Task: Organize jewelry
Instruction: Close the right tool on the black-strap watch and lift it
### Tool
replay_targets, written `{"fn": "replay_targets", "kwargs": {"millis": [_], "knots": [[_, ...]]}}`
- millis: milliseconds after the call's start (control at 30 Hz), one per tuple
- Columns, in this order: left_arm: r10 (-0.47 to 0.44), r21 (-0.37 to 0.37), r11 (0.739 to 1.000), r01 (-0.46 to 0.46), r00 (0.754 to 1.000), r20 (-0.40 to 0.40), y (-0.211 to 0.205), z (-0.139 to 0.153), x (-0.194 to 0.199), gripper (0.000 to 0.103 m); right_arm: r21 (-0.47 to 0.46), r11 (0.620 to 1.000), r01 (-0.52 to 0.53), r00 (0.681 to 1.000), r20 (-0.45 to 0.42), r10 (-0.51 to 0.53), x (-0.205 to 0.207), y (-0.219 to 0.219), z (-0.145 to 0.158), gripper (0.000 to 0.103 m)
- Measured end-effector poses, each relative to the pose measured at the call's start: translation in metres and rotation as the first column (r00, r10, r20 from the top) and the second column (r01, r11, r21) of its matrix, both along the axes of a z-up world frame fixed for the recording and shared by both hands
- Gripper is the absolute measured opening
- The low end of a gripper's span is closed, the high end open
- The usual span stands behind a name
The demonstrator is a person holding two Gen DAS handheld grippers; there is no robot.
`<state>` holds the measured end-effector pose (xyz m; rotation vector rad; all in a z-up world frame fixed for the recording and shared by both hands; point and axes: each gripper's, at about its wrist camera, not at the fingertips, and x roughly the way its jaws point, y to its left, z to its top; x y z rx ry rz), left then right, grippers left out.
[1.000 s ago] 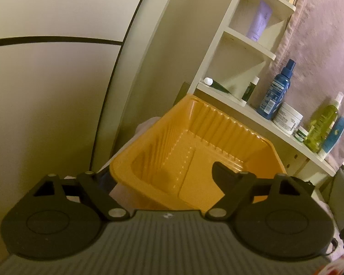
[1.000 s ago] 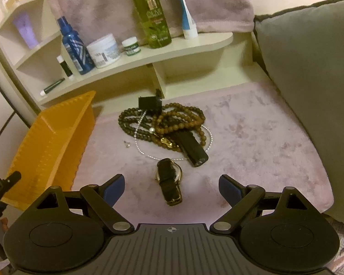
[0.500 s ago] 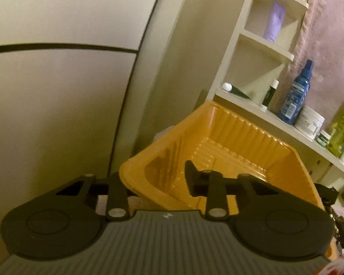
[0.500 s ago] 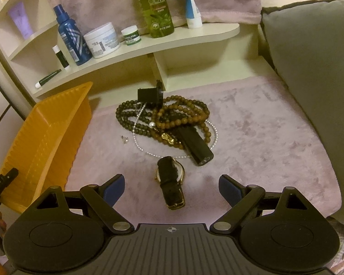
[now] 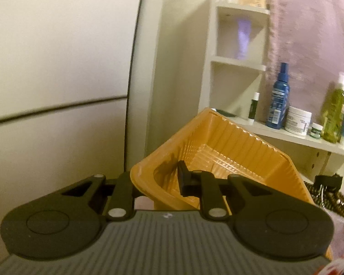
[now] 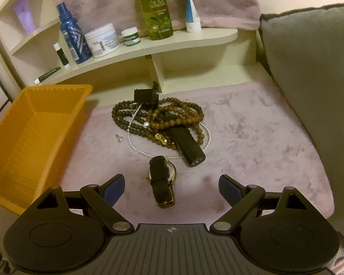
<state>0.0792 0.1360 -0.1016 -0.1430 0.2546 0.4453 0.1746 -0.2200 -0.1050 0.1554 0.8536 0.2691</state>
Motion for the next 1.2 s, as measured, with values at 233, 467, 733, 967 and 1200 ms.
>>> {"fn": "replay_targets", "kwargs": {"millis": [233,467,733,967,1200], "knots": [[-0.020,0.138,0.990,0.021,1.000,-0.009,-0.023,0.012,0.000,0.017,-0.052,0.997,-0.055,0.998,0.008,0.056,-0.002,0.004,-0.005,0.061],[-0.019,0.147,0.989,0.023,0.999,-0.029,-0.026,0.015,0.004,0.017,-0.102,0.989,-0.111,0.993,0.022,0.114,-0.003,0.012,-0.009,0.029],[-0.017,0.155,0.988,0.023,0.999,-0.041,-0.028,0.016,0.006,0.016,-0.141,0.980,-0.143,0.986,0.068,0.153,-0.008,0.018,-0.007,0.016],[-0.014,0.146,0.989,0.022,0.998,-0.055,-0.027,0.016,0.007,0.016,-0.097,0.984,-0.150,0.984,0.082,0.158,-0.003,0.018,0.007,0.016],[-0.020,0.147,0.989,0.029,0.998,-0.063,-0.026,0.017,0.009,0.016,-0.006,0.982,-0.188,0.974,0.127,0.187,-0.003,0.029,0.027,0.016]]}}
